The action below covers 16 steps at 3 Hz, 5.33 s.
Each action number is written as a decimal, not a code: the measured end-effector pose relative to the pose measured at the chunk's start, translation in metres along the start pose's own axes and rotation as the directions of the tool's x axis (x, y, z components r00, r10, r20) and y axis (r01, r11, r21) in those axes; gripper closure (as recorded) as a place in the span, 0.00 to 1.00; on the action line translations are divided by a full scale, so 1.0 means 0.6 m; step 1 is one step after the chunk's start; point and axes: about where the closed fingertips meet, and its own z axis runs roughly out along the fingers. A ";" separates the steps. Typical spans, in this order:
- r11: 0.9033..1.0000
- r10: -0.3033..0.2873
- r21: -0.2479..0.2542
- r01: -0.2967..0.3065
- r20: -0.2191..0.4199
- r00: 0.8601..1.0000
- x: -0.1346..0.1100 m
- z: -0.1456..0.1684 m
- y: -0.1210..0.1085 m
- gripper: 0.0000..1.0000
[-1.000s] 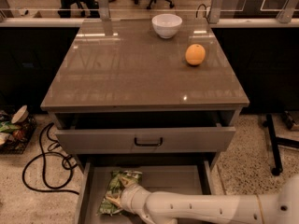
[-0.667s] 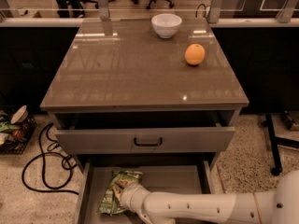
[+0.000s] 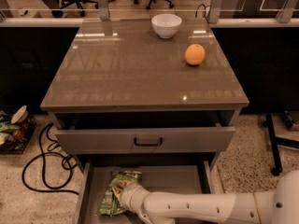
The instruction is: Pick green jalapeno chip bag from middle drawer and place on counter
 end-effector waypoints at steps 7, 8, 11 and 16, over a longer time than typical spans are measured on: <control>1.000 0.000 -0.005 0.000 0.002 1.000 -0.003 0.004 0.004 0.00; 1.000 0.006 -0.014 -0.007 -0.046 0.999 0.010 0.007 0.007 0.00; 0.999 0.033 -0.024 -0.036 -0.107 0.994 0.040 0.004 0.012 0.41; 1.000 0.005 -0.006 -0.005 -0.106 0.994 0.020 -0.007 0.018 1.00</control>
Offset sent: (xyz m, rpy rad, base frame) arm 0.0000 0.0000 0.0000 0.0000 0.0000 0.0000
